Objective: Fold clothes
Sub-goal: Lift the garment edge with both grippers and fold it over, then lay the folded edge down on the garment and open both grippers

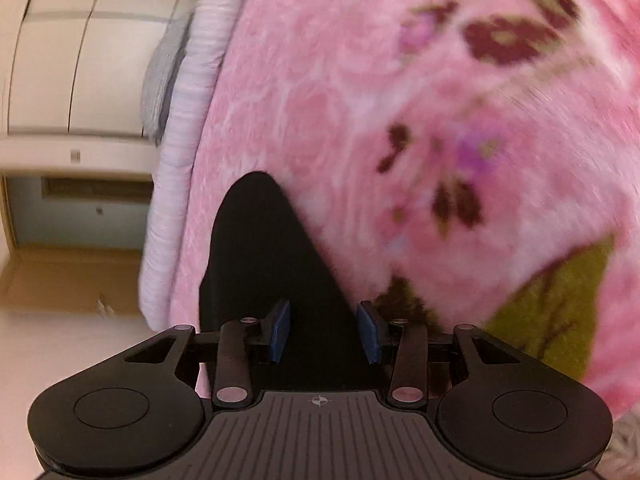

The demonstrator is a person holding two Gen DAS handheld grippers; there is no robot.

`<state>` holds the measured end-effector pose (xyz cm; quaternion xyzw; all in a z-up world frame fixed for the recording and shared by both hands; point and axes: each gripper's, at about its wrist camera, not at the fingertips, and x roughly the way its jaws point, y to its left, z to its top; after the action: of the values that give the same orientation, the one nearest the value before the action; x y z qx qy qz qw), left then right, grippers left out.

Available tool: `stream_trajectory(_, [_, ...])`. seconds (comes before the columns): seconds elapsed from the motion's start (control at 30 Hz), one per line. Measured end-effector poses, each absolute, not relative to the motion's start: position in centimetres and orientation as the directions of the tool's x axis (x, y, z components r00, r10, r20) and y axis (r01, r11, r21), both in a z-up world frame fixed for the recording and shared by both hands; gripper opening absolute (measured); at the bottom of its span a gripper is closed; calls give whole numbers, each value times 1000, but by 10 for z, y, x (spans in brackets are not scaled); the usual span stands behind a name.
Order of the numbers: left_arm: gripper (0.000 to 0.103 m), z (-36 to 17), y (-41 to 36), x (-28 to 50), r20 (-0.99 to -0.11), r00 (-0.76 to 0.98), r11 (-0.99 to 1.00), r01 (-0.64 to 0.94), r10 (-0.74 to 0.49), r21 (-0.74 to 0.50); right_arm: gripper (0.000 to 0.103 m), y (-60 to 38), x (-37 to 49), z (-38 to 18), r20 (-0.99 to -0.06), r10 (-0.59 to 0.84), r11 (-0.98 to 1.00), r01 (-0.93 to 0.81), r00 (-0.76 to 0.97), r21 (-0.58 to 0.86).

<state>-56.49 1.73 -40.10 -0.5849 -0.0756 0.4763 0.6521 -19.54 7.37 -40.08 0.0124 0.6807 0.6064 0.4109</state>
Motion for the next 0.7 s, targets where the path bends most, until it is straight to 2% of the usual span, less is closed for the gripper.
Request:
stream_trajectory(0.1, [14,-370,7,-571,-422,488,-31,-626,764,-779,41,76,-211,-389,-560,510,155,-570,-653,807])
stream_trajectory(0.2, [14,-355,-5,-583,-412,449,-5,-671,793,-742,41,72,-233,-371,-565,505,4,-653,-652,757])
stream_trajectory(0.33, [14,-368,-16,-606,-451,396,-68,-687,800,-724,41,69,-274,-356,-600,494,-166,-746,-629,645])
stream_trajectory(0.6, [15,-412,-26,-617,-495,390,-149,-650,776,-745,42,50,-315,-368,-655,540,-362,-848,-529,387])
stream_trajectory(0.7, [18,-416,-30,-620,-485,384,-174,-614,786,-770,42,49,-307,-371,-645,531,-365,-836,-549,410])
